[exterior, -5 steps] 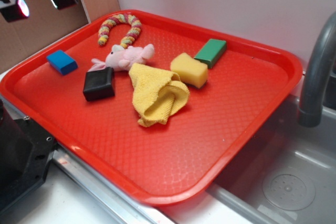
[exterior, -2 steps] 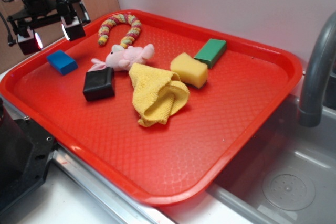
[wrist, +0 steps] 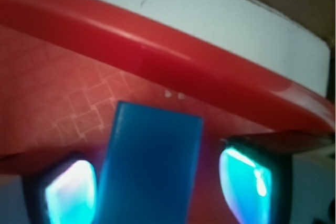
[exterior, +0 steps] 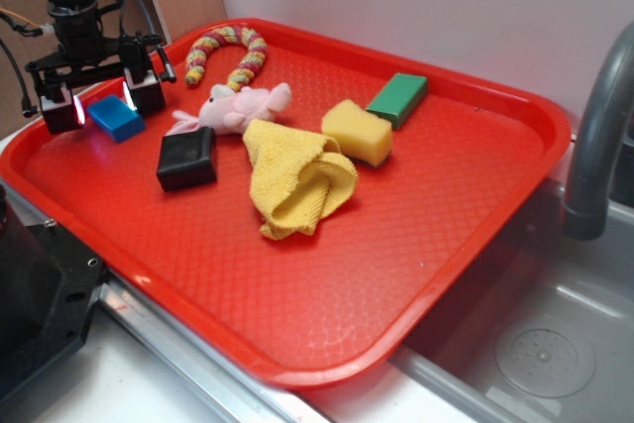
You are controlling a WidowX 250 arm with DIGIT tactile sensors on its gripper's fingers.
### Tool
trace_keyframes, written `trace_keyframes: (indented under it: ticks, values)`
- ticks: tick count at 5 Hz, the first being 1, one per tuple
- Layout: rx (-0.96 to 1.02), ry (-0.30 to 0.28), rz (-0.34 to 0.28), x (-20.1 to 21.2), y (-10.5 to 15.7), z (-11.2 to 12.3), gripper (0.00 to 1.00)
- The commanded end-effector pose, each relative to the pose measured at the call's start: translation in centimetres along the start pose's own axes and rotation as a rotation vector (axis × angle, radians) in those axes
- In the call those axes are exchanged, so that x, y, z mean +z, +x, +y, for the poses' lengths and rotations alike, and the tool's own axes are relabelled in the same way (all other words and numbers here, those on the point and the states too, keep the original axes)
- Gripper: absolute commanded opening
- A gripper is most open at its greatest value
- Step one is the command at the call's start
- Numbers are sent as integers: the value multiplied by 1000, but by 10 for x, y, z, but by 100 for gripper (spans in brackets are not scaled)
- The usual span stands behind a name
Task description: Grab the blue block.
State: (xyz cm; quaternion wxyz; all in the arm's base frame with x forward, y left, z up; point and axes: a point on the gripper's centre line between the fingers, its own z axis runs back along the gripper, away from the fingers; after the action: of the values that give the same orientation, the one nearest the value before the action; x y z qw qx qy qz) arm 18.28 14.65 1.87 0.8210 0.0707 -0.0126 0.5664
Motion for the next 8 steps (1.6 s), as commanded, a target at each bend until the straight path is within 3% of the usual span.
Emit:
trace_keyframes:
  ticks: [1, 2, 3, 5, 6, 7, 8]
  values:
    - [-52, 6, -12, -5, -10, 5, 46]
    - [-54, -46, -3, -1, -20, 5, 0]
    - [-135, -97, 17, 23, -35, 14, 0]
    - [-633, -169, 33, 127, -64, 1, 0]
    - [-880, -197, 2, 181, -87, -12, 0]
    - [-1102, -198, -89, 227, -124, -2, 0]
    - [-1196, -236, -177, 251, -145, 7, 0]
